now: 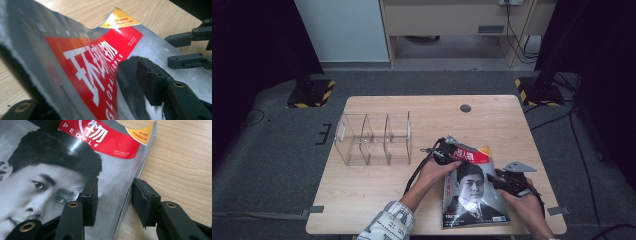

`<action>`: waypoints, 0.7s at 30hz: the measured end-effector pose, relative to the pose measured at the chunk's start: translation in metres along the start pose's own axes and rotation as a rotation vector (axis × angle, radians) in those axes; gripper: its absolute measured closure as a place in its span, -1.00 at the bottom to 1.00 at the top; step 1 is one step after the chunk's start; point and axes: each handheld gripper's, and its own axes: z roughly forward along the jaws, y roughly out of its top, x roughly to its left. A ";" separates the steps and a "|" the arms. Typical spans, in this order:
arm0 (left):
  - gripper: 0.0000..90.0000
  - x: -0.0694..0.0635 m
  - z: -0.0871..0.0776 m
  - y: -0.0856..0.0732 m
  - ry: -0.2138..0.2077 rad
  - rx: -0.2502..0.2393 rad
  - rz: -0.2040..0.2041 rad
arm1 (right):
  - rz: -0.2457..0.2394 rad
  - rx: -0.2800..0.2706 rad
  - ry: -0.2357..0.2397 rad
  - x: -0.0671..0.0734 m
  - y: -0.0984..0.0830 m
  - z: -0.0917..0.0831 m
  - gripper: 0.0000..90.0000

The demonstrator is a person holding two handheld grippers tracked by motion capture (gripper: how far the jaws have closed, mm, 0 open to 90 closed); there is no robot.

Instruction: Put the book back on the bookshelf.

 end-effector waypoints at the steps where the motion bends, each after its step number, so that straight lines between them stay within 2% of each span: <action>1: 0.22 0.000 -0.001 0.001 -0.002 0.000 -0.002 | -0.001 -0.001 0.000 0.000 0.000 0.000 0.27; 6: 0.40 0.001 -0.004 0.004 -0.021 -0.001 -0.013 | 0.001 -0.001 0.000 0.001 0.000 0.000 0.27; 11: 0.47 0.000 -0.006 0.007 -0.035 0.003 -0.011 | 0.001 0.000 -0.004 0.001 0.000 0.000 0.28; 16: 0.48 -0.001 -0.007 0.011 -0.036 0.003 -0.004 | -0.007 -0.002 -0.009 0.001 0.000 0.000 0.29; 21: 0.38 0.000 -0.007 0.012 -0.029 -0.015 -0.010 | -0.007 -0.002 -0.008 0.001 0.000 0.000 0.32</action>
